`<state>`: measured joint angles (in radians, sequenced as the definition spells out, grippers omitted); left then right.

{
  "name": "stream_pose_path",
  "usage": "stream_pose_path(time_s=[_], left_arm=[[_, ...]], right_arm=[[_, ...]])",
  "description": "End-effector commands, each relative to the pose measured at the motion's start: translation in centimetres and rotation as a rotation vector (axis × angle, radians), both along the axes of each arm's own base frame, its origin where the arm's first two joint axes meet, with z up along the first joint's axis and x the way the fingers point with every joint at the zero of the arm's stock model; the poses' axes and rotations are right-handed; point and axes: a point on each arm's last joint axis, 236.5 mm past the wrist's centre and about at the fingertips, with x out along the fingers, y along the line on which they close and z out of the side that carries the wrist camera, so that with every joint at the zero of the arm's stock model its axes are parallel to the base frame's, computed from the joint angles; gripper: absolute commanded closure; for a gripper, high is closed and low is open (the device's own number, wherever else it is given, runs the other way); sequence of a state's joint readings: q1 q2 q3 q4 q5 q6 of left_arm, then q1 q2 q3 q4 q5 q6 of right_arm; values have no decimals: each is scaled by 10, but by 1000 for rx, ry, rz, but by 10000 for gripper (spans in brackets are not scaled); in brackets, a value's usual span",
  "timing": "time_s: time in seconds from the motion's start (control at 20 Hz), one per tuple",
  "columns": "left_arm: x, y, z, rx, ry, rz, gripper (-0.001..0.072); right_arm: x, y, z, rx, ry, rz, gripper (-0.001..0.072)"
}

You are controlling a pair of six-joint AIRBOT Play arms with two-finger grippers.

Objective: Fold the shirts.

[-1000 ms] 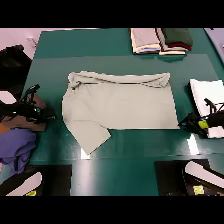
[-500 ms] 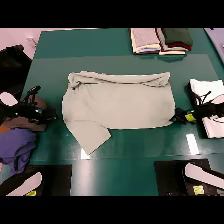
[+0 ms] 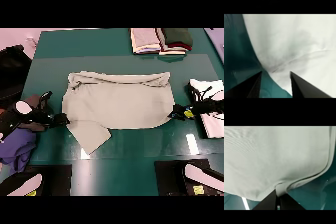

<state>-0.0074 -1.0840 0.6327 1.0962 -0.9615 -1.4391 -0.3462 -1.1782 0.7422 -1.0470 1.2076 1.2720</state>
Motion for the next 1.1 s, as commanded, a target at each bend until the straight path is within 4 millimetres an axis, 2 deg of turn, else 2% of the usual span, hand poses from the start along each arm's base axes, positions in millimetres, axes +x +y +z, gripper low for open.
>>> stream_pose_path(time_s=[0.0,0.2,0.3,0.35,0.4,0.45,0.55,0.6,0.7,0.8,0.9,1.0,1.05], left_arm=[[-2,-4,-6,-10,10,7,271],[3,-20,-19,-95,58,57,271],[4,-22,-23,-102,68,60,287],[6,-22,-21,-101,60,56,479],[10,-21,-15,-96,41,40,638],[15,-22,-6,-96,22,26,682],[38,-24,36,-98,-77,-9,683],[52,-22,67,-88,-162,-24,683],[78,-17,155,-50,-397,-51,683],[87,-7,268,10,-680,-63,683],[69,5,387,67,-967,-37,683],[28,15,495,108,-1227,-3,683],[5,16,537,113,-1332,4,683]], right_arm=[[-1,1,1,4,3,3,693],[-1,1,1,4,4,3,693],[-1,1,1,4,3,3,693],[0,1,2,2,-2,2,693],[2,0,5,-5,-18,0,693],[6,-1,12,-18,-51,-6,693],[18,-6,37,-48,-134,-5,693],[28,-9,60,-69,-200,-1,693],[51,-15,123,-121,-369,6,694],[67,-21,207,-198,-583,10,693],[66,-22,301,-287,-813,9,693],[48,-19,392,-375,-1031,0,693],[33,-17,433,-418,-1127,-11,693]])
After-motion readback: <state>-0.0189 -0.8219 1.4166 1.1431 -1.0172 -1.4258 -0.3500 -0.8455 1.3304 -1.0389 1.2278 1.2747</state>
